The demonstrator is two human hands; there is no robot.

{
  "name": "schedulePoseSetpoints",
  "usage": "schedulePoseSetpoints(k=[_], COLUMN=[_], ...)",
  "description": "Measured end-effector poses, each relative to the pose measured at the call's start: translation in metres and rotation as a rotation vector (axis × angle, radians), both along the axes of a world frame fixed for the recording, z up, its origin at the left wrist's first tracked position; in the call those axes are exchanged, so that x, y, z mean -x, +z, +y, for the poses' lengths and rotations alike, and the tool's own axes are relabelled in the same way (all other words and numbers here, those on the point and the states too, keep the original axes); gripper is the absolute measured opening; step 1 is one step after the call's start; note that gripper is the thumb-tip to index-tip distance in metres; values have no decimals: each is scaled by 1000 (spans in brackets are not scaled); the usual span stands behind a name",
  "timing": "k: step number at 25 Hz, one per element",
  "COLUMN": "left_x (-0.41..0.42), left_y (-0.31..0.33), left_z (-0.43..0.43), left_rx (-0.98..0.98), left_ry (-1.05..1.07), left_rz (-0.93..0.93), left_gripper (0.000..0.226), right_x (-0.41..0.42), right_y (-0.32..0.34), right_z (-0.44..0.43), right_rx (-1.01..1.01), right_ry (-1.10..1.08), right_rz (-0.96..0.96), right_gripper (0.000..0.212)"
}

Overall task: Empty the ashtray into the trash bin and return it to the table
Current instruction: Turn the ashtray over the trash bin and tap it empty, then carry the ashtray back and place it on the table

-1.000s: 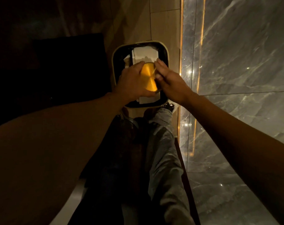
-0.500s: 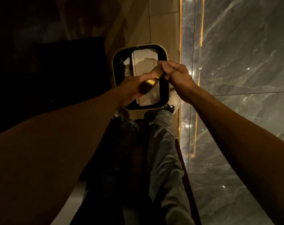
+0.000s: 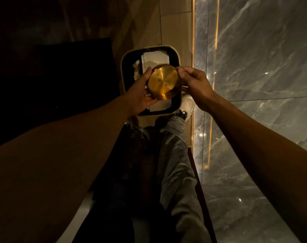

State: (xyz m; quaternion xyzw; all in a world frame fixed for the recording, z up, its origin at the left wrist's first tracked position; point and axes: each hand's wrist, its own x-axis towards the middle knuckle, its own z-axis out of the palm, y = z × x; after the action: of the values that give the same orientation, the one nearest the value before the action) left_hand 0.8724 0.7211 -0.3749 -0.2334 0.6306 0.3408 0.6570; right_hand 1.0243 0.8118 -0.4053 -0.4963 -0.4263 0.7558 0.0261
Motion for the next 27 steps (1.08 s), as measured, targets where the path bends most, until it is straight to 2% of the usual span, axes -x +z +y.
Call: schedulePoseSetpoints(k=[6,10,14,16,19,21,23,27], left_x=[0,1,0,0,3,9,16,39], left_y=[53,110,181,217,281,324,364,417], left_z=[14,27,34,31,17,5,-12,-59], left_rx=[-11,-122,-238,-329,-494,-570,-626,-692], left_ry=[28,-103,-161,-237,-491,-604,-630,-568], left_rz=[98,297,447,510,599,665,758,986], left_gripper=[45,28,26,38,84,106,113,110], right_x=[-5,-9,-10,-10,-9,-6,2,26], right_y=[53,110,180,217,278,320,363,431], right_z=[7,16,23,24,22,16,8,-21], right_rx=[-40,-134,-273,-340,-411,-441,-473,-535], right_ry=[-27,-88,-118,-110,-96,-54,0,112], right_rz=[-10,-18,-45,-29,16,74,105,184], right_gripper=[26,22,26,25,28,29,32,42])
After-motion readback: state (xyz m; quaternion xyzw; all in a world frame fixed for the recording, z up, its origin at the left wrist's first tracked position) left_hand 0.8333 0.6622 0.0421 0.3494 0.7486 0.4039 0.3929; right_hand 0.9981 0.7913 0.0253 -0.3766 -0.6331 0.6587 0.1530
